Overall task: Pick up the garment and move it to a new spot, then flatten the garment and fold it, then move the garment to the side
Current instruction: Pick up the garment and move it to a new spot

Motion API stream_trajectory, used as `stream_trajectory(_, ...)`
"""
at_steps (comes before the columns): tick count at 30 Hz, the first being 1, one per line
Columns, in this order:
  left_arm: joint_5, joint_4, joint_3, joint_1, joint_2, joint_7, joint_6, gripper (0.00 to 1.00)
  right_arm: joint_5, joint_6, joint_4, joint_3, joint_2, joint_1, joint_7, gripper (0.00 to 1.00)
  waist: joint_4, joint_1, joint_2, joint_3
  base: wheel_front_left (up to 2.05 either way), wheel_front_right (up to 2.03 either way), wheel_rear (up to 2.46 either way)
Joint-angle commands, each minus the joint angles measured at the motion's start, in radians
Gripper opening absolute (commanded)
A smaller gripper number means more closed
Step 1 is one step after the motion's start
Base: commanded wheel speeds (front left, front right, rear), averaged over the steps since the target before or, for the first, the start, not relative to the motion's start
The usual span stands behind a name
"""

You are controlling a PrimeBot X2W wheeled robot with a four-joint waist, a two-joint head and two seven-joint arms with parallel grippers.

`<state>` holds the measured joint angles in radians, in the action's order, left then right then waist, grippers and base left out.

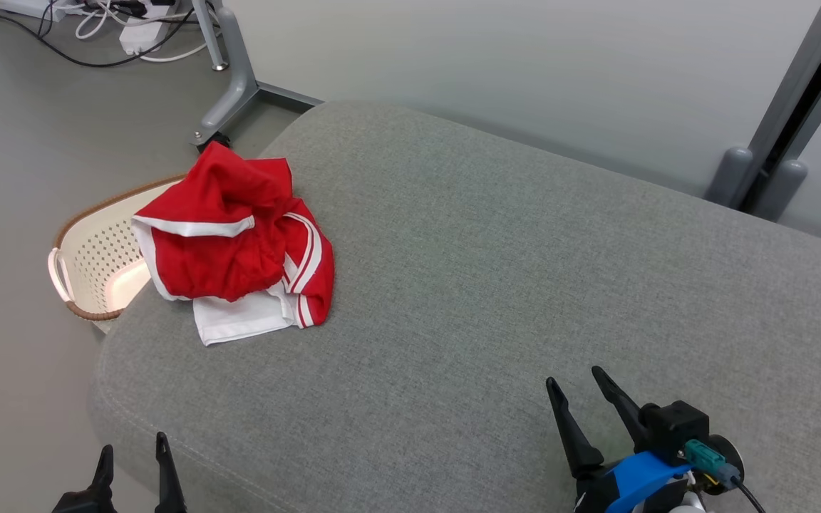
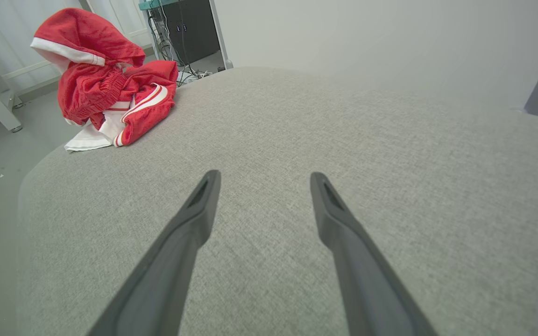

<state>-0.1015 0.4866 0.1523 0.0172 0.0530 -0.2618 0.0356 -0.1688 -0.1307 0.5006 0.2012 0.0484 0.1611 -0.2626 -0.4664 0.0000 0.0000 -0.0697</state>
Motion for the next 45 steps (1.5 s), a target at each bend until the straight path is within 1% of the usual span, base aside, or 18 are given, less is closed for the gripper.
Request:
stream_trajectory(1, 0.006, -0.005, 0.008, -0.009, -0.001, -0.005, 0.003, 1.00, -0.001, 0.000, 0.005, 0.006, 0.004, 0.011, -0.003, 1.00, 0.000, 0.0000, 0.0000, -0.006, 0.00, 0.00, 0.00)
stream_trajectory(6, -0.017, 0.010, 0.033, -0.089, 0.015, -0.005, 0.045, 1.00, 0.018, 0.000, 0.013, 0.009, 0.004, 0.022, -0.003, 1.00, 0.027, 0.0000, 0.0000, -0.037, 0.00, 0.00, 0.00)
stream_trajectory(12, -0.037, 0.046, 0.053, -0.276, 0.108, -0.005, 0.082, 1.00, 0.060, 0.000, 0.018, -0.012, 0.004, 0.035, -0.003, 1.00, 0.074, 0.0000, 0.0000, -0.098, 0.00, 0.00, 0.00)
stream_trajectory(13, -0.042, 0.057, 0.049, -0.311, 0.120, -0.005, 0.088, 1.00, 0.066, 0.000, 0.017, -0.012, 0.004, 0.037, -0.003, 1.00, 0.080, 0.0000, 0.0000, -0.108, 0.00, 0.00, 0.00)
stream_trajectory(16, -0.050, 0.094, 0.018, -0.420, 0.189, -0.005, 0.094, 1.00, 0.083, 0.000, 0.026, 0.007, 0.014, 0.047, -0.003, 1.00, 0.100, 0.0000, 0.0000, -0.139, 0.00, 0.00, 0.00)
stream_trajectory(17, -0.050, 0.094, 0.018, -0.420, 0.189, -0.005, 0.094, 1.00, 0.083, 0.000, 0.026, 0.007, 0.014, 0.047, -0.003, 1.00, 0.100, 0.0000, 0.0000, -0.139, 0.00, 0.00, 0.00)
stream_trajectory(18, -0.068, 0.125, -0.017, -0.486, 0.221, -0.004, 0.097, 1.00, 0.083, 0.000, 0.036, 0.017, 0.024, 0.059, -0.003, 1.00, 0.114, 0.0000, 0.0000, -0.158, 0.00, 0.00, 0.00)
stream_trajectory(21, -0.104, 0.178, -0.088, -0.563, 0.277, -0.004, 0.095, 1.00, 0.082, 0.000, 0.046, 0.036, 0.034, 0.074, -0.002, 1.00, 0.134, 0.0000, 0.0000, -0.180, 0.00, 0.00, 0.00)
stream_trajectory(22, -0.104, 0.178, -0.088, -0.563, 0.277, -0.004, 0.095, 1.00, 0.082, 0.000, 0.046, 0.036, 0.034, 0.074, -0.002, 1.00, 0.134, 0.0000, 0.0000, -0.180, 0.00, 0.00, 0.00)
stream_trajectory(27, -0.168, 0.294, -0.204, -0.668, 0.344, -0.003, 0.095, 1.00, 0.074, 0.000, 0.046, 0.047, 0.039, 0.100, -0.001, 1.00, 0.166, 0.0000, 0.0000, -0.218, 0.00, 0.00, 0.00)
stream_trajectory(31, -0.224, 0.417, -0.251, -0.726, 0.362, 0.040, 0.096, 1.00, 0.078, 0.000, 0.046, 0.052, 0.043, 0.112, 0.000, 1.00, 0.186, 0.0000, 0.0000, -0.245, 0.00, 0.00, 0.00)
stream_trajectory(36, -0.280, 0.551, -0.274, -0.758, 0.360, 0.107, 0.096, 1.00, 0.080, 0.001, 0.048, 0.035, 0.043, 0.121, 0.003, 1.00, 0.209, 0.0000, 0.0000, -0.265, 0.00, 0.00, 0.00)
stream_trajectory(37, -0.285, 0.571, -0.272, -0.765, 0.364, 0.112, 0.096, 0.89, 0.081, 0.001, 0.046, 0.032, 0.041, 0.121, 0.003, 1.00, 0.211, 0.0000, 0.0000, -0.266, 0.00, 0.00, 0.00)
stream_trajectory(38, -0.284, 0.585, -0.282, -0.767, 0.367, 0.120, 0.096, 0.32, 0.085, 0.001, 0.044, 0.032, 0.039, 0.119, 0.003, 1.00, 0.213, 0.0000, 0.0000, -0.267, 0.00, 0.00, 0.00)
stream_trajectory(39, -0.287, 0.599, -0.290, -0.769, 0.369, 0.126, 0.096, 0.00, 0.087, 0.001, 0.042, 0.029, 0.037, 0.117, 0.002, 1.00, 0.215, 0.0000, 0.0000, -0.268, 0.00, 0.00, 0.00)
stream_trajectory(42, -0.306, 0.620, -0.311, -0.781, 0.369, 0.131, 0.096, 0.00, 0.087, 0.001, 0.039, 0.022, 0.031, 0.110, 0.002, 1.00, 0.216, 0.0000, 0.0000, -0.262, 0.00, 0.00, 0.00)
stream_trajectory(45, -0.321, 0.597, -0.344, -0.801, 0.372, 0.100, 0.096, 0.00, 0.078, 0.001, 0.041, 0.021, 0.024, 0.101, 0.002, 1.00, 0.214, 0.0000, 0.0000, -0.245, 0.00, 0.00, 0.00)
